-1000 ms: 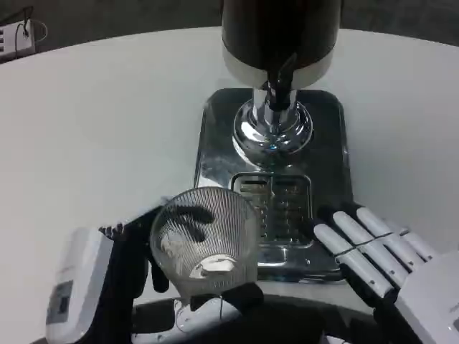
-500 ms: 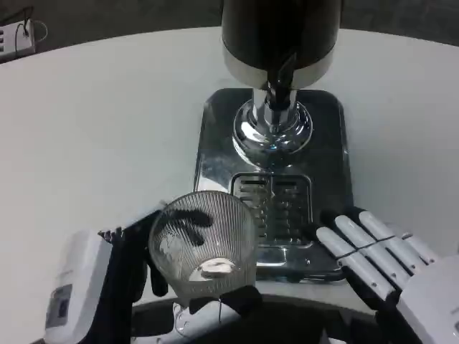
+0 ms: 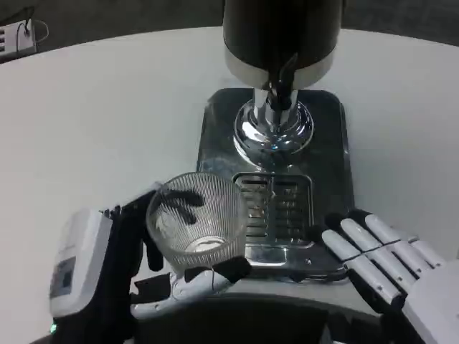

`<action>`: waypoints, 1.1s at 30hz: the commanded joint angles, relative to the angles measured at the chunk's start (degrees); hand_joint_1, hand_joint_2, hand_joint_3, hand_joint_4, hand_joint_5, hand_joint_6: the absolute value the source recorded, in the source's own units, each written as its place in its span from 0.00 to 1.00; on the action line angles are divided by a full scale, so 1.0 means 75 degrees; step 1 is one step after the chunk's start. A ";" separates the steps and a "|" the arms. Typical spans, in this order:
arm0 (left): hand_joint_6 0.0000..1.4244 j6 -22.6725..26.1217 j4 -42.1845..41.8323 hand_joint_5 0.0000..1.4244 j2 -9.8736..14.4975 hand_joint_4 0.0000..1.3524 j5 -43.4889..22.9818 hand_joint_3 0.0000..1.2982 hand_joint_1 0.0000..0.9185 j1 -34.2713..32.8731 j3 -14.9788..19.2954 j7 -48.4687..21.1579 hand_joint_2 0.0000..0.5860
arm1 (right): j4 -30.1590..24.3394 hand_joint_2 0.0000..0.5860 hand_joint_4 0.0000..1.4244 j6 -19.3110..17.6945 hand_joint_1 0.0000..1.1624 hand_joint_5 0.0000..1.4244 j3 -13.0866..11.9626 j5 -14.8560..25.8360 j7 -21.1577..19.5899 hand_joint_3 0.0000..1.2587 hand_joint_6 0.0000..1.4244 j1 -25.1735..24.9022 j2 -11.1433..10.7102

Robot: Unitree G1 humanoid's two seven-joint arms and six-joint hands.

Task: Grasp the cup under the faucet to collect the drink, then remove the cup.

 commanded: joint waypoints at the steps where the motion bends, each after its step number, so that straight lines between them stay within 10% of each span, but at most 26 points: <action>1: 0.97 0.0029 0.0580 0.83 0.0027 0.82 0.0107 0.81 0.86 -0.0718 0.0022 0.0335 0.00 | -0.0063 0.98 0.06 0.0035 0.20 0.05 -0.0112 0.0084 -0.0010 0.10 0.14 0.0119 0.0003; 33: 0.96 -0.0052 0.5263 0.82 0.0098 0.82 0.0525 0.81 0.87 -0.4477 -0.1031 0.1859 0.00 | 0.0177 0.98 0.06 0.0081 0.20 0.06 -0.0490 0.0437 0.0015 0.11 0.15 0.0010 -0.0162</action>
